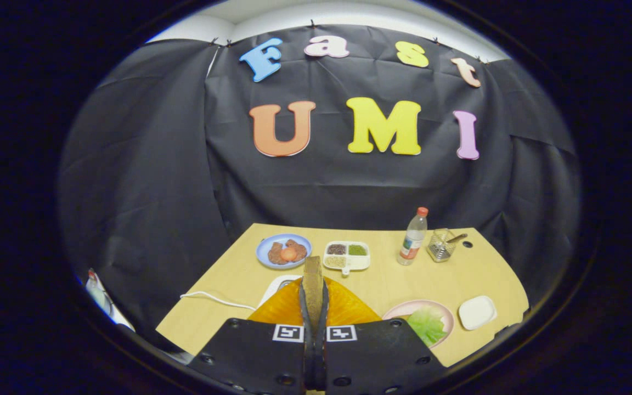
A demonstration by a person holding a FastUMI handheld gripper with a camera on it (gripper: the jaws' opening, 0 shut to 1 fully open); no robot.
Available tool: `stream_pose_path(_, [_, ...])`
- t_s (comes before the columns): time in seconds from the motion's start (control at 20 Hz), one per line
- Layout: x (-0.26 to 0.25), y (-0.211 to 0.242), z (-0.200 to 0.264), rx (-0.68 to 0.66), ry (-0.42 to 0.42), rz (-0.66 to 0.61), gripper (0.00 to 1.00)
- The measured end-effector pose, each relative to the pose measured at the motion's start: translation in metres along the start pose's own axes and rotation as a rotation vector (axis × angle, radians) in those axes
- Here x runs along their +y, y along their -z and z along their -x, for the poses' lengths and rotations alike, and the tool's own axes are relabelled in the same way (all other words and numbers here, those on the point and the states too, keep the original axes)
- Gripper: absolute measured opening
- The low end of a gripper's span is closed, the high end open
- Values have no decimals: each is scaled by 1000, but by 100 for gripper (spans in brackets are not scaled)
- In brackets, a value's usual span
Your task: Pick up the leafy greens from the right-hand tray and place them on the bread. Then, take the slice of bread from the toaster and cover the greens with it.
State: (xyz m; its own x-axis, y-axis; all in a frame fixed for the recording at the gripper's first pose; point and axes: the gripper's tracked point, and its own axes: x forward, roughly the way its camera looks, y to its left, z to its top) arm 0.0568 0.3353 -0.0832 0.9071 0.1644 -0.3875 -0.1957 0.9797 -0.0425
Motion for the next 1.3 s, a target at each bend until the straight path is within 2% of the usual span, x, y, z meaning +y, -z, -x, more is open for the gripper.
stream_pose_path(0.35, [-63, 27, -11, -22, 59, -13, 1])
stream_pose_path(0.7, [-134, 83, -47, 72, 94, -67, 1])
stream_pose_path(0.85, [-150, 106, -65, 120, 89, -57, 1])
stream_pose_path(1.05, [-156, 128, -81, 159, 33, -61, 1])
stream_pose_path(1.3, [-182, 136, -85, 173, 57, -72, 1])
